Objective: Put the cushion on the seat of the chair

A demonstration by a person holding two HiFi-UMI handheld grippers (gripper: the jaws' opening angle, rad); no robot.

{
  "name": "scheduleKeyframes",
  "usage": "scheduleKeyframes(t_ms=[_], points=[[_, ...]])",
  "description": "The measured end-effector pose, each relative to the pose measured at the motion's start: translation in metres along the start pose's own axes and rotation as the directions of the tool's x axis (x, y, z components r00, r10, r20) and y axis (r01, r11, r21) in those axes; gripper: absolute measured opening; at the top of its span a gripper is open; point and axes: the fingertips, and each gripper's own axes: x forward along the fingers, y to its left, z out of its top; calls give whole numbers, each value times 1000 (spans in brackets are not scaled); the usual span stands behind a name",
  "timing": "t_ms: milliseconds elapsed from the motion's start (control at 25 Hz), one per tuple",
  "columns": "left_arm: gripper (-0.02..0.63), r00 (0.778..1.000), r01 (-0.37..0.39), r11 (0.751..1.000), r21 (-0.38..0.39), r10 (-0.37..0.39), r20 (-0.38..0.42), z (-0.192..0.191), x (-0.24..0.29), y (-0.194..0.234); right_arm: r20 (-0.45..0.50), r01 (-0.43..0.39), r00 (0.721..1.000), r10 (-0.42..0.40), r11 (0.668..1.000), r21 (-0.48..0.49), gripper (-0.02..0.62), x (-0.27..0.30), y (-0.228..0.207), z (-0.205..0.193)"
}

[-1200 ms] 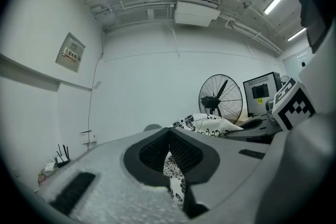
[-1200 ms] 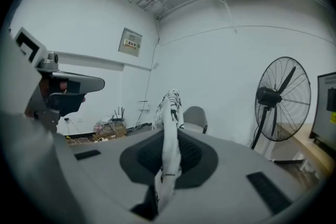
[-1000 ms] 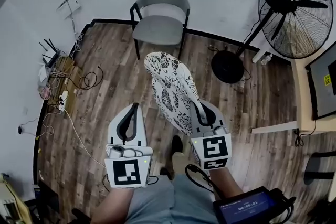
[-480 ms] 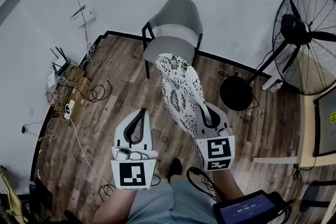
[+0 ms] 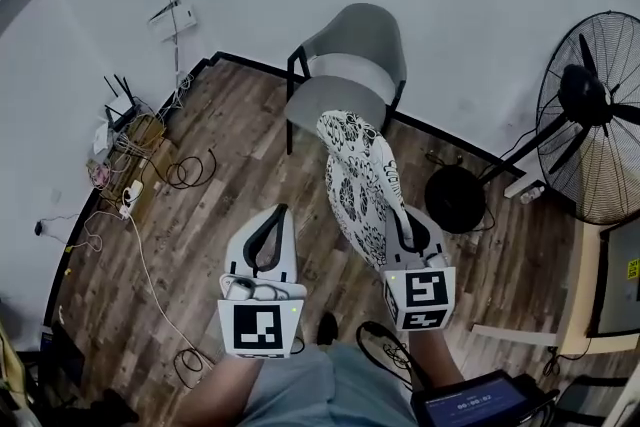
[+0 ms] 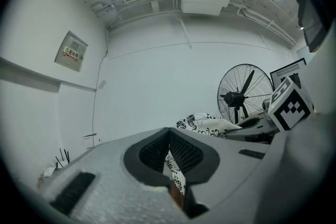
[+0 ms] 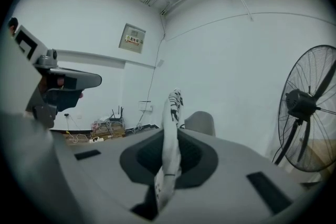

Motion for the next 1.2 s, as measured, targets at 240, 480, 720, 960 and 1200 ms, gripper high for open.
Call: scheduleKeyframes(t_ms=[240, 480, 720, 960, 1200], points=[[9, 999, 37, 999, -10, -37, 0, -16, 56, 27, -46, 18, 999, -18, 1000, 2, 17, 53, -1, -7], [9, 995, 97, 995, -27, -97, -25, -35, 140, 73, -95, 54, 994, -52, 998, 16, 17, 130, -1, -9], [9, 985, 169, 986, 0, -169, -20, -33, 226, 120, -118, 108, 988, -103, 994, 35, 17, 208, -8, 11], [9, 971, 240, 971, 12, -240, -2, -24, 297, 162, -106, 196, 976, -190, 979, 50, 17, 277, -25, 40], [9, 948, 318, 948, 17, -319, 25, -8, 343, 172, -73, 274, 960, -270, 960, 59, 17, 313, -51, 75]])
